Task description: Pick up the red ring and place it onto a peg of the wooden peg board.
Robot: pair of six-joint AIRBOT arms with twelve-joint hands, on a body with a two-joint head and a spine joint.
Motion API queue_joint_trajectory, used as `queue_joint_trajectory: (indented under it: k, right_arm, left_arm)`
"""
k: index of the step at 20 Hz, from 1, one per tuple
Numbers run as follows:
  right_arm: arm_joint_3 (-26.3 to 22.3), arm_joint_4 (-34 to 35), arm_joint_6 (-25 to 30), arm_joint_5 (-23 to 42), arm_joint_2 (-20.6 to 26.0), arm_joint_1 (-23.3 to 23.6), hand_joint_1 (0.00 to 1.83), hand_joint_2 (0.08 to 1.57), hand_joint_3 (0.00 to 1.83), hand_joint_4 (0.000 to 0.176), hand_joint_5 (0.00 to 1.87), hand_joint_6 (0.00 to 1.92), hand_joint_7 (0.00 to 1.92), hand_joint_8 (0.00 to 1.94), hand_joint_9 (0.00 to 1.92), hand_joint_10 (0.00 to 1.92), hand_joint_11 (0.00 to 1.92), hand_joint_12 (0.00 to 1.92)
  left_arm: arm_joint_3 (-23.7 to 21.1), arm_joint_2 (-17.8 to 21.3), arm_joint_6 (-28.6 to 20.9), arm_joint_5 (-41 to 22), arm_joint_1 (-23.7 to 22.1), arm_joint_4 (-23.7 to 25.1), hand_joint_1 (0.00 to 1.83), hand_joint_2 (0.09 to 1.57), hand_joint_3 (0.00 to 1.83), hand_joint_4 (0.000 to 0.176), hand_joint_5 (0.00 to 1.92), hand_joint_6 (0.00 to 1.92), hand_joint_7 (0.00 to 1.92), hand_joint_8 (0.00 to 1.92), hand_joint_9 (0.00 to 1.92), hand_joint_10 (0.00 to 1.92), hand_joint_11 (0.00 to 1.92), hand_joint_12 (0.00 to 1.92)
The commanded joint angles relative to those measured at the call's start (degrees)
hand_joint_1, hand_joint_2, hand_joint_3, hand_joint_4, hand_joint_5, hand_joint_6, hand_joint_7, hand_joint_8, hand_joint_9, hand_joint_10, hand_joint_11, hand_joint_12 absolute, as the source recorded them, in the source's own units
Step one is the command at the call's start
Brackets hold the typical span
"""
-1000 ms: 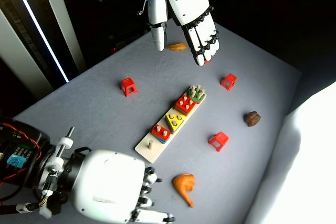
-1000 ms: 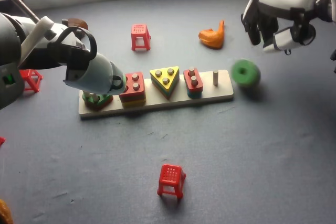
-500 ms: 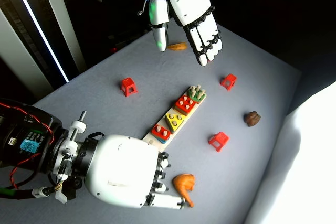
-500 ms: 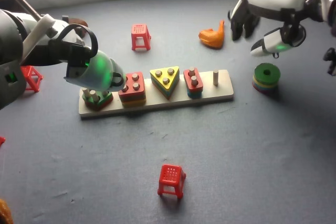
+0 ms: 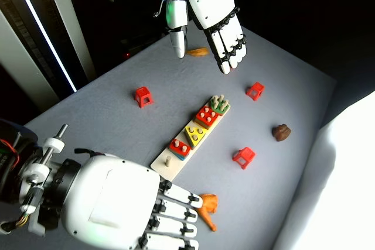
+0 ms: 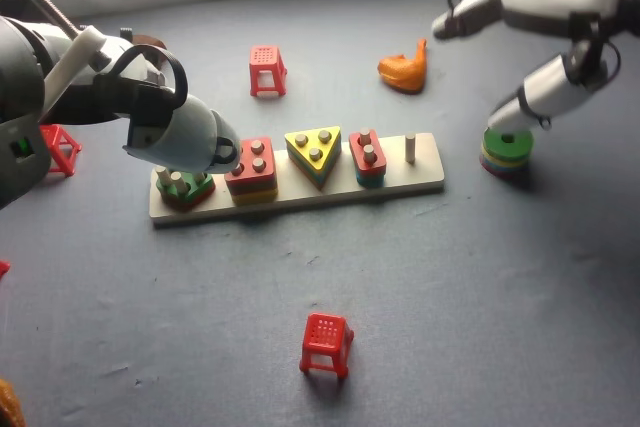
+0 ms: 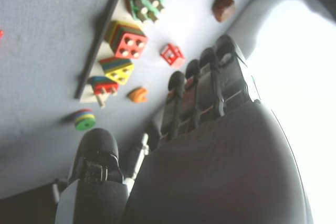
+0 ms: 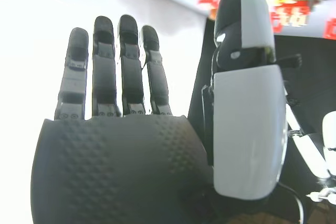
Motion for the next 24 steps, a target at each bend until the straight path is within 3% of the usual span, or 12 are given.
queue_joint_trajectory:
  k: [1, 5, 12, 14, 19, 24]
  right_arm:
    - [0.03, -0.1, 0.21, 5.2, 0.36, -0.01, 1.06, 0.93, 0.0, 0.0, 0.44, 0.01, 0.5, 0.01, 0.42, 0.01, 0.0, 0.39]
    - [0.16, -0.1, -0.41, 6.21, -0.41, -2.35, 1.08, 0.92, 0.0, 0.0, 0.47, 0.01, 0.53, 0.01, 0.46, 0.02, 0.0, 0.51]
    - [3.31, -0.11, -0.58, 7.4, -3.28, -5.54, 1.11, 0.93, 0.0, 0.0, 0.5, 0.01, 0.57, 0.01, 0.5, 0.01, 0.0, 0.49]
    - [3.81, -0.11, -0.58, 7.63, -3.82, -5.74, 1.11, 0.93, 0.0, 0.0, 0.52, 0.01, 0.6, 0.01, 0.54, 0.02, 0.0, 0.58]
    - [4.41, -0.11, -0.45, 7.81, -4.54, -6.19, 1.13, 0.94, 0.0, 0.0, 0.56, 0.01, 0.64, 0.01, 0.56, 0.02, 0.0, 0.47]
    - [4.41, -0.11, -0.46, 7.9, -4.53, -6.24, 1.14, 0.96, 0.0, 0.0, 0.67, 0.02, 0.75, 0.02, 0.68, 0.04, 0.0, 0.76]
  left_arm:
    - [0.25, -0.16, -0.01, -0.49, -0.47, 4.8, 0.0, 1.29, 0.0, 0.0, 0.07, 0.0, 0.04, 0.0, 0.02, 0.0, 0.0, 0.16]
    - [0.19, -0.32, -0.01, -0.49, -0.43, 4.79, 0.0, 1.28, 0.0, 0.0, 0.07, 0.0, 0.04, 0.0, 0.02, 0.0, 0.0, 0.12]
    - [0.23, -0.36, -0.01, -0.49, -0.42, 4.8, 0.0, 1.3, 0.0, 0.0, 0.09, 0.0, 0.06, 0.0, 0.03, 0.0, 0.0, 0.15]
    - [0.23, -0.36, -0.01, -0.49, -0.42, 4.8, 0.0, 1.3, 0.0, 0.0, 0.06, 0.0, 0.02, 0.01, 0.0, 0.0, 0.0, 0.03]
    - [0.31, -0.45, -0.01, -0.49, -0.36, 4.8, 0.0, 1.3, 0.0, 0.0, 0.07, 0.0, 0.03, 0.0, 0.0, 0.0, 0.01, 0.01]
    - [0.38, -0.46, -0.01, -0.49, -0.37, 4.91, 0.0, 1.3, 0.0, 0.0, 0.07, 0.0, 0.03, 0.0, 0.01, 0.0, 0.02, 0.02]
